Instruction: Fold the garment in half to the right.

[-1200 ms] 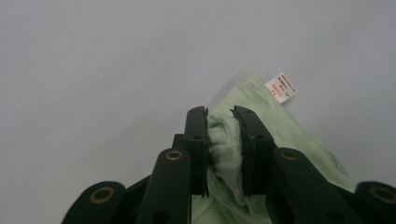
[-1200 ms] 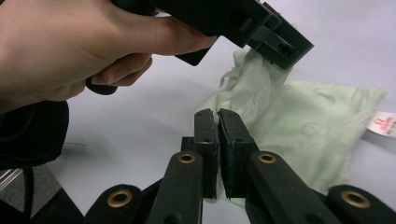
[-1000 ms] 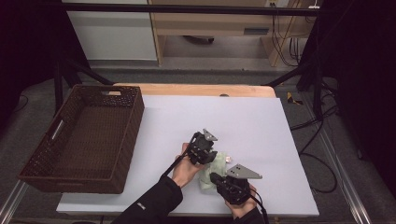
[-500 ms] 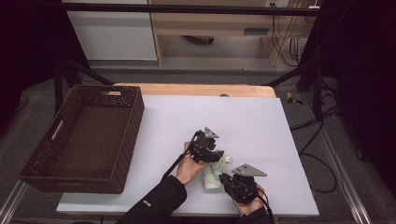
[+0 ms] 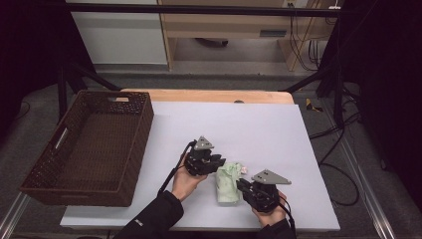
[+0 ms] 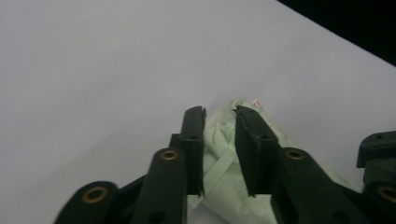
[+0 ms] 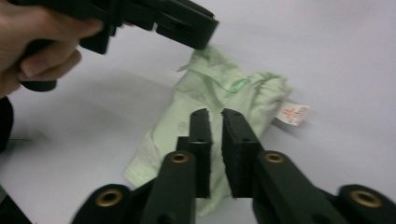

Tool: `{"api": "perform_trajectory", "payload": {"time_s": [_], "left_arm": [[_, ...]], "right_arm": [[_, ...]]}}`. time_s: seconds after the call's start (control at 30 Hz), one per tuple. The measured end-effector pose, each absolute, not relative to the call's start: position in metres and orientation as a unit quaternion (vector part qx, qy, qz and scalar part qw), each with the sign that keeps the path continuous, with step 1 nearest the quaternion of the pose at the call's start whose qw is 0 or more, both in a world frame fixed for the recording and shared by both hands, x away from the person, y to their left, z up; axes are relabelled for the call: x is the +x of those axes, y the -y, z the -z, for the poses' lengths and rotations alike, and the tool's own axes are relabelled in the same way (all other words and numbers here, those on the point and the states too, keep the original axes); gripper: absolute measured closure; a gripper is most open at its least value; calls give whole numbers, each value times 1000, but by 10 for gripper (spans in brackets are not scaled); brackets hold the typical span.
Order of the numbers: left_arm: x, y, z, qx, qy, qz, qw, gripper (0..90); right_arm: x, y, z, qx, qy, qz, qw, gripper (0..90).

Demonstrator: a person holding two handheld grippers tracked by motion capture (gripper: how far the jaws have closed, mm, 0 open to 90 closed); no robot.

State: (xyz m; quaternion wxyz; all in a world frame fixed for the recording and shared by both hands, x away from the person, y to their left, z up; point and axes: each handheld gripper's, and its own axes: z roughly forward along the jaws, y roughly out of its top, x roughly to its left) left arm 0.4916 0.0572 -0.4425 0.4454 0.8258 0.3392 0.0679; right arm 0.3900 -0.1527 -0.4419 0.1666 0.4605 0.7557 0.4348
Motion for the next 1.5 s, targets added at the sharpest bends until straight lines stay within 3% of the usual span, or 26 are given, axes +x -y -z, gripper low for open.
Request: {"api": "perform_trajectory", "payload": {"time_s": [0.17,0.37,0.67,1.0,1.13,1.23,1.5], "left_arm": [[492,-54,462,836,-338,-61,429,835],[494,-48,476,847,-335,-76,407,851],[490,-49,470,841,-313,-47,439,842],[499,-28,478,858,-302,-45,413,890],[500,-23,478,859,-305,-55,407,893],[500,-23,477,856,-312,-52,410,893],[494,-44,465,845,-309,-58,433,893]], "right_arm": [[404,142,458,453,-784,-402,135,900],[410,155,475,454,-802,-361,142,900],[405,144,462,413,-802,-407,146,900],[409,112,479,387,-827,-398,92,900],[407,105,480,380,-832,-393,96,900],[404,104,482,375,-836,-397,64,900],[411,119,468,391,-808,-422,127,900]]}}
